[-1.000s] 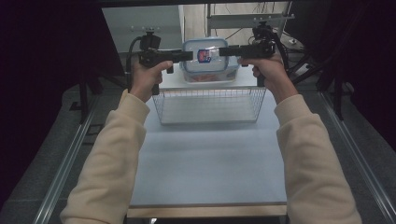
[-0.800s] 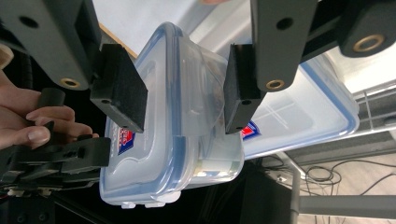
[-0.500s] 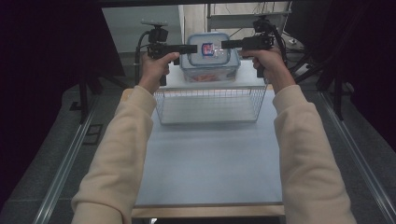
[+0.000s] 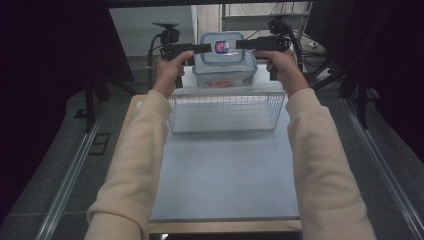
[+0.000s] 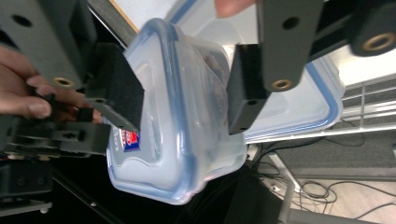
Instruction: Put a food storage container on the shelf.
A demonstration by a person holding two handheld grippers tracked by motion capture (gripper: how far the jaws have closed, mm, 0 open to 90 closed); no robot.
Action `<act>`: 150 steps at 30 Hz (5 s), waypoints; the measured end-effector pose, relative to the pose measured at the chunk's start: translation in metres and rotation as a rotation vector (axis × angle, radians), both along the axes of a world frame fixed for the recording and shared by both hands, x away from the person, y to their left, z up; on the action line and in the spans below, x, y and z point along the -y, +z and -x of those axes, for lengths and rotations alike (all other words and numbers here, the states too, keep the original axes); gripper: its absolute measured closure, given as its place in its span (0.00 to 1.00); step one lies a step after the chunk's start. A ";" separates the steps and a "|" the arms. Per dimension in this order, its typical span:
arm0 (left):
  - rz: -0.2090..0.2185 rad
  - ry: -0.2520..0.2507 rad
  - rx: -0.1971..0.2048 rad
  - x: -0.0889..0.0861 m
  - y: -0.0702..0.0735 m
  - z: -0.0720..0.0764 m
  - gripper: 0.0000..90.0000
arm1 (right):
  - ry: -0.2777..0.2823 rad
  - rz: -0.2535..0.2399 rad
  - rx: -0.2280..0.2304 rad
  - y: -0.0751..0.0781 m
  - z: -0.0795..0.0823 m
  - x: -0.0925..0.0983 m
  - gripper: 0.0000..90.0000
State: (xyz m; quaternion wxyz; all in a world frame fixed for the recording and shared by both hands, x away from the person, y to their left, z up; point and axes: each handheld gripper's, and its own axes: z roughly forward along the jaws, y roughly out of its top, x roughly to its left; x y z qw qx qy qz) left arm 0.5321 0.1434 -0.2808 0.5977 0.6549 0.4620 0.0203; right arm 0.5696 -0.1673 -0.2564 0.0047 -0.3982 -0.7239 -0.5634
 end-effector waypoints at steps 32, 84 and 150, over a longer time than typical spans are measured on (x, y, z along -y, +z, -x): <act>-0.043 0.016 0.066 -0.021 -0.014 0.058 0.80 | -0.002 0.060 0.094 -0.024 0.068 0.022 1.00; -0.050 -0.058 0.043 -0.018 -0.040 0.082 1.00 | -0.003 0.002 0.089 -0.052 0.080 0.030 1.00; -0.197 -0.019 -0.093 -0.036 -0.226 0.219 0.35 | 0.004 0.133 -0.031 -0.237 0.210 0.109 0.45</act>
